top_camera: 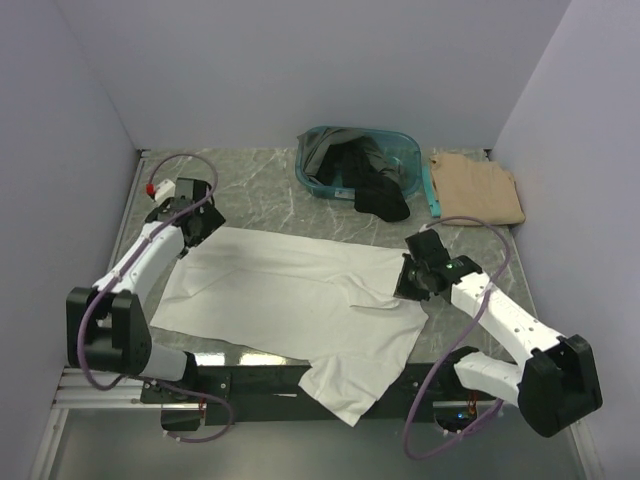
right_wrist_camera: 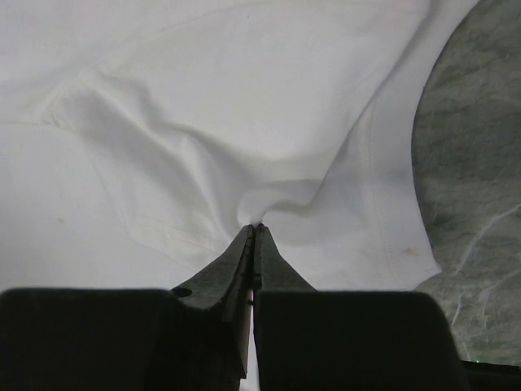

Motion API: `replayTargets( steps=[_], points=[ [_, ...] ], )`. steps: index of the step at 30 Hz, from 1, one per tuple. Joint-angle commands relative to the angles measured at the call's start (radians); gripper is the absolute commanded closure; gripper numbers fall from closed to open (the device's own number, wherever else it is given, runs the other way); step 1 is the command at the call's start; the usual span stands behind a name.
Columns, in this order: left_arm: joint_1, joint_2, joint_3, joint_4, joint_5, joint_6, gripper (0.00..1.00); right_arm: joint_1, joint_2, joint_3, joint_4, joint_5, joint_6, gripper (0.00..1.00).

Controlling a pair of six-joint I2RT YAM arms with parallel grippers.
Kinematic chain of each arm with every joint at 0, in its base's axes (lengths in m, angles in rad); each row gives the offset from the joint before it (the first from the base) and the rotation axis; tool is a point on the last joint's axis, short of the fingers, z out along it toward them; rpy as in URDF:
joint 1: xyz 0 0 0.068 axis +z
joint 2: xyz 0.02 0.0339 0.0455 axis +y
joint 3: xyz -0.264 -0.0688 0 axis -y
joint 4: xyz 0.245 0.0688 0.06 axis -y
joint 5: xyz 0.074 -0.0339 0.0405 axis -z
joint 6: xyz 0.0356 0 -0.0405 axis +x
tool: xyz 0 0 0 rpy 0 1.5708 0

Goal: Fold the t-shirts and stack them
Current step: Fold the tshirt

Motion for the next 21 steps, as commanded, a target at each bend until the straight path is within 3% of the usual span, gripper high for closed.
replayTargets(
  steps=[1, 5, 9, 12, 18, 21],
  points=[
    [-0.103, -0.129, -0.011, 0.103, 0.089, 0.033, 0.01, 0.005, 0.04, 0.068, 0.038, 0.079, -0.008, 0.97],
    [-0.309, -0.154, -0.026, 0.187, 0.119, 0.082, 0.01, -0.004, 0.087, 0.117, 0.115, 0.089, -0.003, 0.98],
    [-0.514, -0.146, -0.086, 0.33, 0.298, 0.139, 0.01, -0.071, 0.172, 0.195, 0.175, 0.069, -0.015, 1.0],
    [-0.637, -0.102, -0.08, 0.365, 0.293, 0.168, 0.01, -0.133, 0.251, 0.243, 0.195, 0.047, -0.034, 1.0],
    [-0.804, 0.096, 0.043, 0.352, 0.285, 0.163, 0.01, -0.17, 0.342, 0.297, 0.225, 0.027, -0.065, 1.0],
    [-0.858, 0.199, 0.13, 0.317, 0.268, 0.154, 0.05, -0.174, 0.384, 0.309, 0.238, 0.0, -0.066, 1.0]
  ],
)
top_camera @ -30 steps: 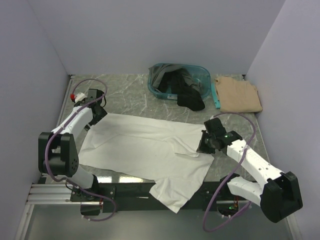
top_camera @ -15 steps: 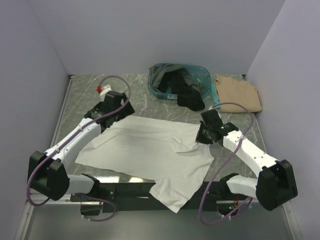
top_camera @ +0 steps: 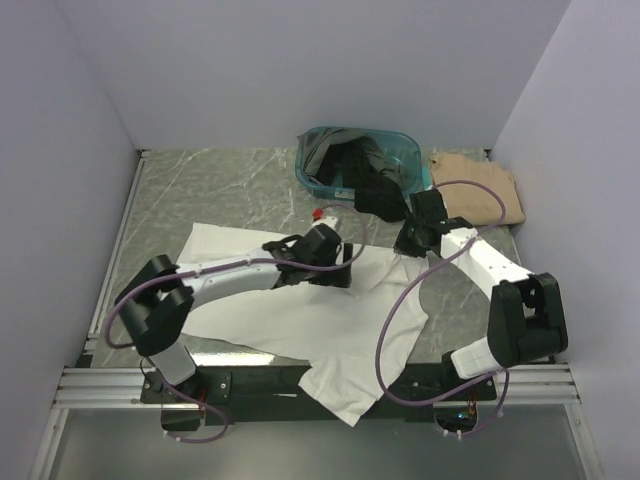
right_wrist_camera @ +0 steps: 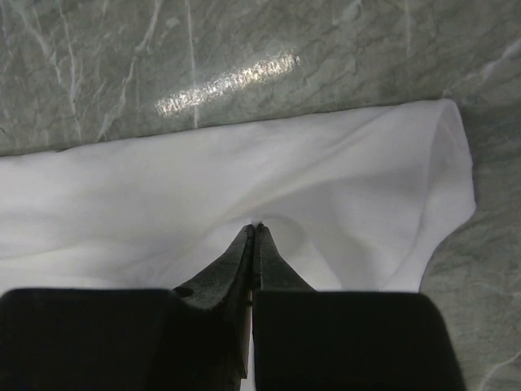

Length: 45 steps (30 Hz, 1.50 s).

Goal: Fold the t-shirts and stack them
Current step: Fold the tshirt

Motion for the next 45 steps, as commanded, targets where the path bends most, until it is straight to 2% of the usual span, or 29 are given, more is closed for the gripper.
replayTargets(
  steps=[1, 7, 8, 11, 22, 29, 39, 45],
  points=[
    [-0.051, 0.073, 0.118, -0.006, -0.014, 0.009, 0.08, -0.008, 0.054, 0.046, 0.046, -0.032, -0.019, 1.0],
    [-0.128, 0.15, 0.192, -0.017, -0.008, -0.023, 0.2, -0.012, 0.083, 0.029, 0.068, -0.051, -0.022, 1.0],
    [-0.136, 0.17, 0.201, -0.015, -0.005, -0.026, 0.26, -0.012, 0.081, 0.023, 0.071, -0.054, -0.022, 1.0],
    [-0.156, 0.211, 0.215, -0.026, 0.003, -0.04, 0.36, -0.018, 0.077, 0.005, 0.081, -0.065, -0.022, 1.0],
    [-0.173, 0.311, 0.277, -0.07, -0.042, -0.072, 0.44, -0.038, 0.088, -0.057, 0.143, -0.124, -0.023, 1.0],
    [-0.174, 0.36, 0.313, -0.101, -0.056, -0.085, 0.61, -0.044, 0.089, -0.077, 0.158, -0.151, -0.036, 1.0],
    [-0.179, 0.4, 0.37, -0.172, -0.125, -0.108, 0.71, -0.045, 0.084, -0.089, 0.161, -0.166, -0.048, 1.0],
    [-0.18, 0.414, 0.389, -0.199, -0.143, -0.117, 0.89, -0.044, 0.071, -0.1, 0.164, -0.17, -0.053, 1.0]
  ],
)
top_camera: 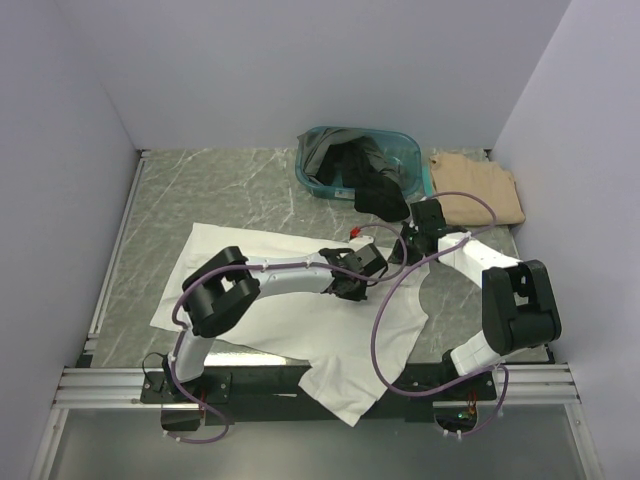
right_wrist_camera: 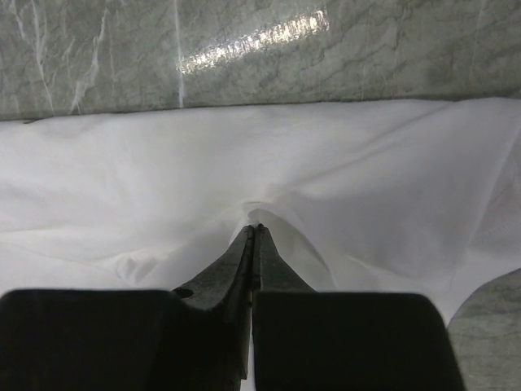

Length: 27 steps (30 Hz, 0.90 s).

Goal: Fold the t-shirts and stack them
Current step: Fold the tshirt

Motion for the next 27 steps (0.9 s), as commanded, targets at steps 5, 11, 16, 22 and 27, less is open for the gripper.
replayTargets(
  steps=[5, 11, 16, 22, 27],
  points=[
    [-0.006, -0.015, 0.024, 0.0, -0.034, -0.029, 0.99, -0.006, -0.033, -0.022, 0.021, -0.005, -0.023, 1.0],
    [-0.007, -0.094, -0.042, 0.078, -0.023, -0.034, 0.99, -0.005, -0.068, -0.033, 0.022, -0.013, -0.037, 1.0],
    [-0.006, -0.153, -0.085, 0.112, -0.039, -0.05, 0.99, -0.006, -0.114, -0.053, 0.019, -0.015, -0.038, 1.0],
    [-0.007, -0.182, -0.102, 0.115, -0.053, -0.051, 0.99, -0.005, -0.16, -0.067, -0.001, -0.008, -0.046, 1.0],
    [-0.007, -0.127, -0.046, 0.08, -0.004, -0.047, 0.88, -0.005, -0.165, -0.07, 0.001, -0.014, -0.046, 1.0]
  ],
)
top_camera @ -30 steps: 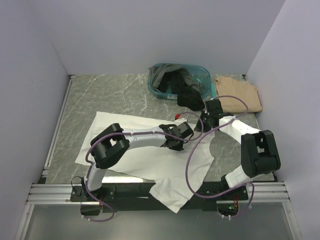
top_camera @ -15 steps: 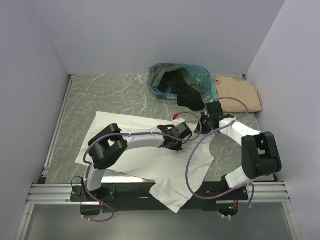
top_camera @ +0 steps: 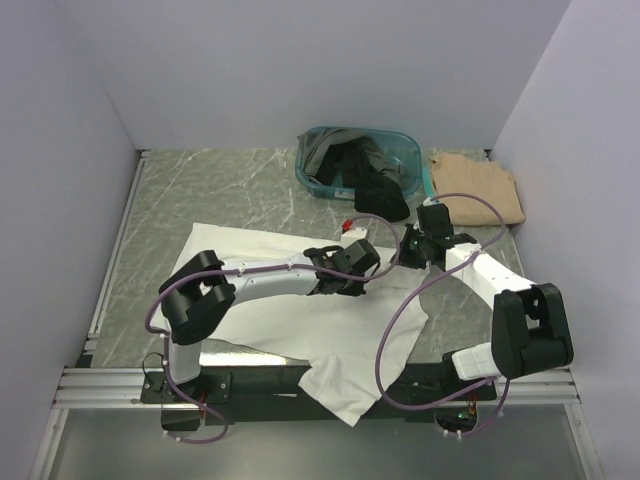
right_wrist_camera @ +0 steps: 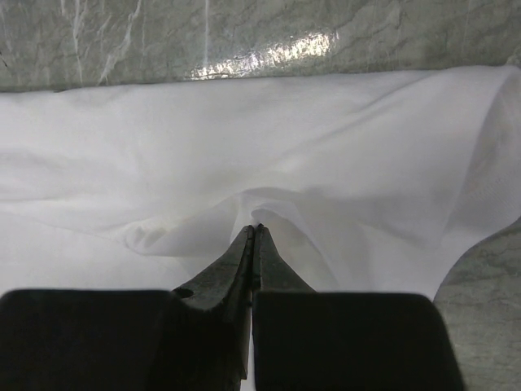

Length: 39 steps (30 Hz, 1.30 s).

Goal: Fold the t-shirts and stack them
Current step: Fold the tshirt

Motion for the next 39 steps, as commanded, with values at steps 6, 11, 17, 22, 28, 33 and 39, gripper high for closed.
replayTargets(
  steps=[6, 11, 17, 22, 28, 33, 39],
  points=[
    [-0.006, 0.06, 0.072, -0.012, 0.03, -0.005, 0.52, -0.005, -0.028, -0.011, 0.007, -0.006, -0.019, 1.0],
    [-0.007, 0.123, 0.113, -0.044, 0.039, 0.001, 0.52, -0.005, -0.022, -0.01, 0.013, -0.015, -0.021, 1.0],
    [-0.006, 0.163, 0.143, -0.084, 0.025, 0.001, 0.58, -0.006, -0.016, -0.013, 0.018, -0.014, -0.021, 1.0],
    [-0.006, 0.192, 0.172, -0.121, -0.007, -0.013, 0.65, -0.006, -0.01, -0.013, 0.022, -0.018, -0.022, 1.0],
    [-0.016, 0.224, 0.216, -0.204, -0.08, -0.022, 0.71, -0.006, -0.009, -0.016, 0.021, -0.017, -0.024, 1.0],
    [-0.036, 0.238, 0.235, -0.244, -0.107, -0.024, 0.77, -0.006, -0.012, -0.02, 0.024, -0.015, -0.025, 1.0],
    [-0.041, 0.223, 0.247, -0.29, -0.151, -0.039, 0.93, -0.006, -0.009, -0.025, 0.028, -0.014, -0.024, 1.0]
  ],
)
